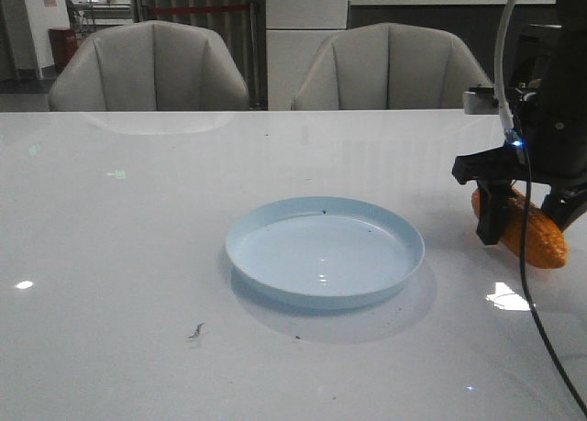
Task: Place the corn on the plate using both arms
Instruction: 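Grasp the orange corn cob with the right gripper and lift, then carry the corn over the plate and lower it with right gripper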
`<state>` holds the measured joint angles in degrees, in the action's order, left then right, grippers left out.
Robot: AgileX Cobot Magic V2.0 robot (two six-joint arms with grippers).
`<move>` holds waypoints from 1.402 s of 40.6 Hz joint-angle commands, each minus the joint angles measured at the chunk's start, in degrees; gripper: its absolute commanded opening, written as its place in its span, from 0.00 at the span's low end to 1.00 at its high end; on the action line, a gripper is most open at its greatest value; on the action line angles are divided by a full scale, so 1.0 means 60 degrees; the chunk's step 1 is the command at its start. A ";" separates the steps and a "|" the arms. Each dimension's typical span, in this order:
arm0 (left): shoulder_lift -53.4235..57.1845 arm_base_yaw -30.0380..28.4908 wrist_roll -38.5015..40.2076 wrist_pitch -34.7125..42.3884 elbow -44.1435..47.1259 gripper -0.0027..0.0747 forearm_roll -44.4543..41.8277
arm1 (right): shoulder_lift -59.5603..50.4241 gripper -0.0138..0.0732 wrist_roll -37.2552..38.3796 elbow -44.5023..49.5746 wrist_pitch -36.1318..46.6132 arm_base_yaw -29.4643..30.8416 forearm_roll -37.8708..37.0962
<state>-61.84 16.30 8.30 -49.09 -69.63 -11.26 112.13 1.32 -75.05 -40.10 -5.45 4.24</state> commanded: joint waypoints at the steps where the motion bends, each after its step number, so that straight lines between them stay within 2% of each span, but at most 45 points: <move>1: 0.0204 -0.0013 0.0100 0.0625 -0.0240 0.42 -0.0054 | -0.0510 0.55 -0.0082 -0.0812 -0.0213 -0.0024 -0.0101; 10: 0.0204 -0.0013 0.0100 0.0625 -0.0240 0.42 0.0169 | -0.0510 0.54 -0.0465 -0.2764 -0.1127 -0.0631 -0.0101; 17: 0.0204 -0.0013 0.0100 0.0625 -0.0240 0.42 0.0292 | -0.0510 0.54 -0.0524 -0.3887 -0.1495 -0.1599 -0.0101; 32: 0.0204 -0.0013 0.0100 0.0625 -0.0240 0.42 0.0292 | 0.0031 0.54 -0.0524 -0.4000 -0.1827 -0.3942 -0.0070; 42: 0.0204 -0.0013 0.0100 0.0625 -0.0240 0.42 0.0295 | 0.0882 0.55 -0.0524 -0.4000 -0.2442 -0.4416 -0.0186; 46: 0.0204 -0.0013 0.0100 0.0625 -0.0240 0.42 0.0295 | 0.1064 0.62 -0.0524 -0.4011 -0.2746 -0.4416 -0.0315; 52: 0.0204 -0.0013 0.0100 0.0625 -0.0240 0.42 0.0295 | 0.1078 0.79 -0.0524 -0.4059 -0.2731 -0.4416 -0.0541; 57: 0.0204 -0.0013 0.0100 0.0625 -0.0240 0.42 0.0295 | 0.1069 0.86 -0.0507 -0.4107 -0.2618 -0.4416 -0.0529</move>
<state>-61.84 16.30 8.30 -49.09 -69.63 -9.43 122.32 -1.33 -97.92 -56.99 -32.16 1.54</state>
